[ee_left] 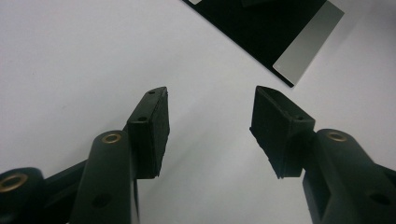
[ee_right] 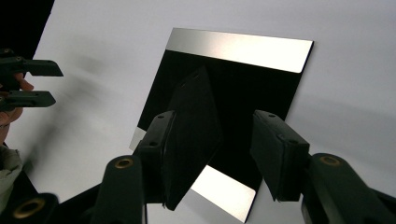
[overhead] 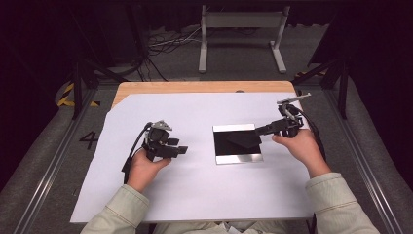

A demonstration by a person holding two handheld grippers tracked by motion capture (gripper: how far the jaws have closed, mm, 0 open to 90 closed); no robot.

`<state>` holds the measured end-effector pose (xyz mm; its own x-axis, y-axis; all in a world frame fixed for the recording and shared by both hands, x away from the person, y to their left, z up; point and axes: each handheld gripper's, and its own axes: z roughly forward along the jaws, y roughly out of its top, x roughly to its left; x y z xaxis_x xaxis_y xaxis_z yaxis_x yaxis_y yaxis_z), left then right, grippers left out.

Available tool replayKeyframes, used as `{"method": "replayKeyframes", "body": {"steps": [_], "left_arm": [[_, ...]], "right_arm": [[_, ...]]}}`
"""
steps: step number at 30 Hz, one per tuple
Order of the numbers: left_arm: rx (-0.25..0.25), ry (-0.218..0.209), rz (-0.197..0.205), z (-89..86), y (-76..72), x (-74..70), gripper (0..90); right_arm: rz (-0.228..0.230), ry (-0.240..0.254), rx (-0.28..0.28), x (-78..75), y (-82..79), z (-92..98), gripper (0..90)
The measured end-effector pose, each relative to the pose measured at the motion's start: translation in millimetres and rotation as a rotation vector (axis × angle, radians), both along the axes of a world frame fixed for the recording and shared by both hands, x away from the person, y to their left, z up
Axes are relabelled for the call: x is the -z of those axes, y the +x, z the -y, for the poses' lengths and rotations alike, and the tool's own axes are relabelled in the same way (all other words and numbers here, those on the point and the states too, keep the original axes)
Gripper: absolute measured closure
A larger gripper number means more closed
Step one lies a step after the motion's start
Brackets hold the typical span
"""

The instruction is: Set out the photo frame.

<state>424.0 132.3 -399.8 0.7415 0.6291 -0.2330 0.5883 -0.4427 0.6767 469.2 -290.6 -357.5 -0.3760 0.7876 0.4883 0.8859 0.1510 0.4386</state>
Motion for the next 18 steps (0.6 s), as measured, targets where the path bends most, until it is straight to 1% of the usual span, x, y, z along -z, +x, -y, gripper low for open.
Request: {"method": "replayKeyframes", "body": {"steps": [10,12,14,18], "left_arm": [[0.0,-0.001,-0.002,-0.4,0.5,0.3,47.3],[0.001,-0.003,-0.003,-0.5,0.5,0.2,47.3],[0.001,-0.004,-0.004,-0.6,0.4,0.2,47.3],[0.0,-0.005,-0.004,-0.9,0.6,0.2,47.3]], "right_arm": [[-0.041,0.007,0.004,8.4,2.6,-3.7,50.1],[-0.055,0.015,0.009,11.9,3.5,-4.1,50.2],[-0.058,0.018,0.013,12.7,3.7,-4.3,50.2],[-0.085,0.04,0.013,16.8,4.6,-5.0,50.1]]}}
